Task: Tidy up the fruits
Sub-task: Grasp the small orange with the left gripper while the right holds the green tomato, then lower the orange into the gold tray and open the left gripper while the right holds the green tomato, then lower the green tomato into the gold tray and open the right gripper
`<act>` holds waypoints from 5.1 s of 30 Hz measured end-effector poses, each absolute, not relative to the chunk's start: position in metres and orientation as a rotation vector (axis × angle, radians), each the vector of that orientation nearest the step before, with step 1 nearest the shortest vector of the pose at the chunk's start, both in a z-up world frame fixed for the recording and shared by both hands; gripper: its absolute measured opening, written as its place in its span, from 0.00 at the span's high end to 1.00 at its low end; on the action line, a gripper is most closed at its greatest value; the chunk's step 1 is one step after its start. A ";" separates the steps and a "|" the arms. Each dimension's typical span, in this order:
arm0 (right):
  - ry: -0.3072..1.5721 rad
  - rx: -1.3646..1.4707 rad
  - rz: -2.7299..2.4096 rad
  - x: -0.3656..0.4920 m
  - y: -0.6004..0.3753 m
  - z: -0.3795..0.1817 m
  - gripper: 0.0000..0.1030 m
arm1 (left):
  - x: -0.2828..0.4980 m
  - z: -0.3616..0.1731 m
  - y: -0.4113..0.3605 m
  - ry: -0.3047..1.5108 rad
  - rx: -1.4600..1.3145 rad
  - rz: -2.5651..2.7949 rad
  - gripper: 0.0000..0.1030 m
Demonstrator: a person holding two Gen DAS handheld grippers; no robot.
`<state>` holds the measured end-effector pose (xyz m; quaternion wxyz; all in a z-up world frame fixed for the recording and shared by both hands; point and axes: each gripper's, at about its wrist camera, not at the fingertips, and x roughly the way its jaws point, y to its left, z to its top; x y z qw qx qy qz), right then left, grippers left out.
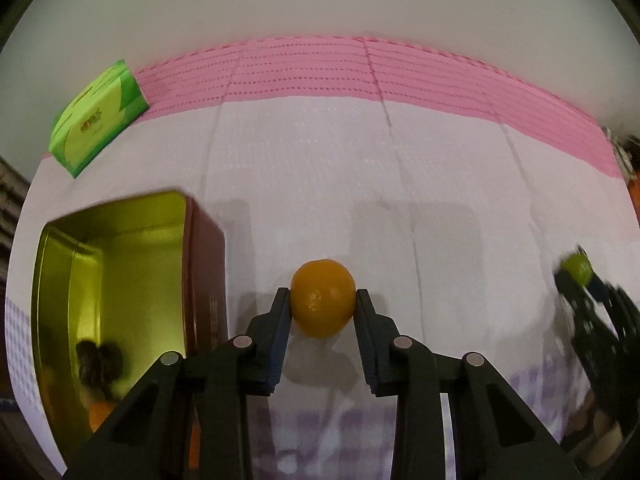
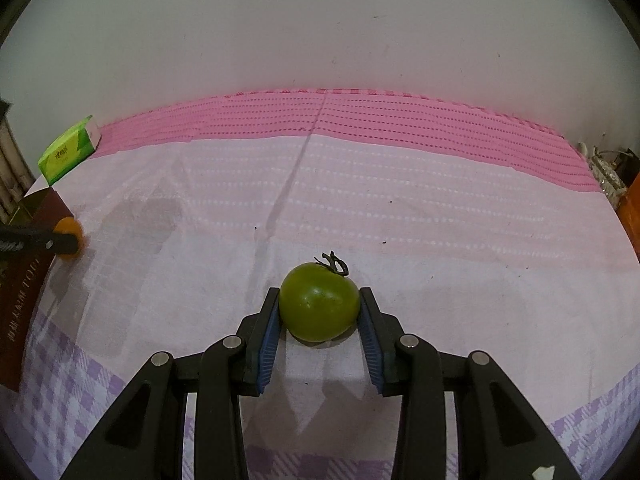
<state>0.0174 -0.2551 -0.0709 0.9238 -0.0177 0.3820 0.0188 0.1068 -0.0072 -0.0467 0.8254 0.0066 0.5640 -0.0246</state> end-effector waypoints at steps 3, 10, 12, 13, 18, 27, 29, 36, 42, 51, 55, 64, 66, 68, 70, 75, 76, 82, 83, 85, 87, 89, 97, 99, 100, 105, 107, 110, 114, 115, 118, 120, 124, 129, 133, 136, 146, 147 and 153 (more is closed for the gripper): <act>0.785 -0.044 0.034 0.017 -0.254 -0.071 0.65 | 0.082 -0.037 -0.003 1.193 -0.006 -0.063 0.69; 0.786 -0.051 0.026 0.017 -0.253 -0.070 0.65 | 0.038 -0.016 0.019 1.174 -0.053 -0.040 0.69; 0.786 -0.052 0.026 0.017 -0.253 -0.070 0.65 | 0.028 -0.007 0.027 1.152 -0.056 -0.026 0.69; 0.786 -0.052 0.025 0.017 -0.253 -0.070 0.65 | 0.022 -0.001 0.032 1.136 -0.051 -0.016 0.69; 0.786 -0.052 0.025 0.017 -0.253 -0.070 0.65 | 0.005 0.022 0.061 1.083 -0.021 0.051 0.69; 0.786 -0.052 0.026 0.017 -0.253 -0.070 0.65 | -0.009 0.042 0.138 1.051 -0.028 0.234 0.69; 0.786 -0.053 0.026 0.017 -0.253 -0.070 0.65 | -0.012 0.043 0.153 1.055 -0.057 0.254 0.69; 0.787 -0.054 0.026 0.017 -0.253 -0.070 0.65 | -0.015 0.024 0.174 1.106 -0.102 0.272 0.69; 0.787 -0.054 0.026 0.017 -0.253 -0.070 0.65 | -0.012 -0.004 0.176 1.162 -0.074 0.286 0.69; 0.787 -0.057 0.025 0.017 -0.253 -0.070 0.65 | -0.009 -0.023 0.182 1.213 -0.098 0.286 0.69; 0.787 -0.058 0.025 0.017 -0.253 -0.070 0.65 | -0.009 -0.025 0.181 1.218 -0.089 0.284 0.68; 0.787 -0.060 0.023 0.018 -0.253 -0.070 0.65 | -0.008 -0.027 0.178 1.228 -0.075 0.278 0.67; 0.787 -0.062 0.022 0.018 -0.253 -0.071 0.65 | -0.009 -0.026 0.179 1.227 -0.082 0.273 0.66; 0.787 -0.062 0.023 0.018 -0.253 -0.071 0.65 | -0.010 -0.024 0.179 1.217 -0.072 0.273 0.64; 0.787 -0.062 0.023 0.018 -0.253 -0.071 0.65 | -0.011 -0.023 0.179 1.215 -0.076 0.262 0.62; 0.787 -0.066 0.022 0.018 -0.253 -0.071 0.66 | -0.015 -0.016 0.177 1.198 -0.079 0.245 0.58; 0.787 -0.065 0.022 0.018 -0.253 -0.071 0.66 | -0.016 -0.013 0.176 1.187 -0.078 0.239 0.55; 0.787 -0.065 0.023 0.018 -0.254 -0.071 0.65 | -0.029 0.005 0.173 1.106 -0.051 0.228 0.48; 0.787 -0.068 0.021 0.018 -0.254 -0.071 0.65 | -0.032 0.009 0.174 1.092 -0.055 0.227 0.46; 0.787 -0.070 0.021 0.018 -0.253 -0.071 0.65 | -0.037 0.014 0.176 1.071 -0.061 0.225 0.45; 0.787 -0.073 0.019 0.018 -0.252 -0.071 0.65 | -0.041 0.018 0.179 1.061 -0.062 0.233 0.45; 0.786 -0.070 0.013 0.018 -0.251 -0.070 0.65 | -0.047 0.020 0.183 1.051 -0.062 0.243 0.45; 0.808 -0.072 -0.018 0.021 -0.245 -0.067 0.67 | -0.066 0.017 0.200 1.057 -0.113 0.277 0.44; 0.810 -0.080 -0.024 0.020 -0.241 -0.063 0.67 | -0.071 0.018 0.203 1.055 -0.125 0.284 0.44; 0.806 -0.083 -0.022 0.019 -0.240 -0.061 0.67 | -0.074 0.019 0.205 1.047 -0.132 0.289 0.42; 0.776 -0.075 0.030 0.008 -0.221 -0.041 0.67 | -0.080 0.019 0.210 1.025 -0.139 0.313 0.34; 0.761 -0.082 0.072 0.002 -0.205 -0.029 0.67 | -0.080 0.018 0.213 1.022 -0.157 0.316 0.34; 0.726 -0.101 0.158 -0.011 -0.173 -0.009 0.67 | -0.082 0.017 0.220 1.018 -0.180 0.336 0.34; 0.697 -0.136 0.307 -0.026 -0.120 0.013 0.67 | -0.085 0.018 0.228 1.008 -0.211 0.356 0.34; 0.695 -0.145 0.346 -0.029 -0.106 0.016 0.67 | -0.085 0.018 0.229 1.006 -0.216 0.364 0.34; 0.715 -0.157 0.456 -0.037 -0.064 0.017 0.67 | -0.087 0.018 0.230 0.999 -0.214 0.381 0.34; 0.738 -0.166 0.526 -0.041 -0.034 0.013 0.67 | -0.090 0.018 0.231 0.994 -0.223 0.389 0.33; 0.771 -0.220 0.616 -0.050 0.017 -0.003 0.67 | -0.096 0.018 0.238 0.991 -0.271 0.415 0.32; 0.809 -0.296 0.663 -0.055 0.059 -0.028 0.67 | -0.099 0.017 0.243 0.998 -0.287 0.444 0.32; 0.837 -0.335 0.664 -0.052 0.075 -0.040 0.67 | -0.097 0.015 0.241 1.009 -0.279 0.438 0.32; 0.847 -0.357 0.649 -0.047 0.079 -0.048 0.67 | -0.095 0.012 0.239 1.020 -0.273 0.427 0.32; 0.830 -0.363 0.621 -0.043 0.076 -0.049 0.65 | -0.089 0.009 0.221 1.035 -0.204 0.381 0.32; 0.831 -0.362 0.622 -0.044 0.077 -0.049 0.63 | -0.088 0.009 0.220 1.036 -0.198 0.380 0.32; 0.825 -0.349 0.613 -0.051 0.072 -0.042 0.48 | -0.089 0.008 0.212 1.041 -0.171 0.364 0.32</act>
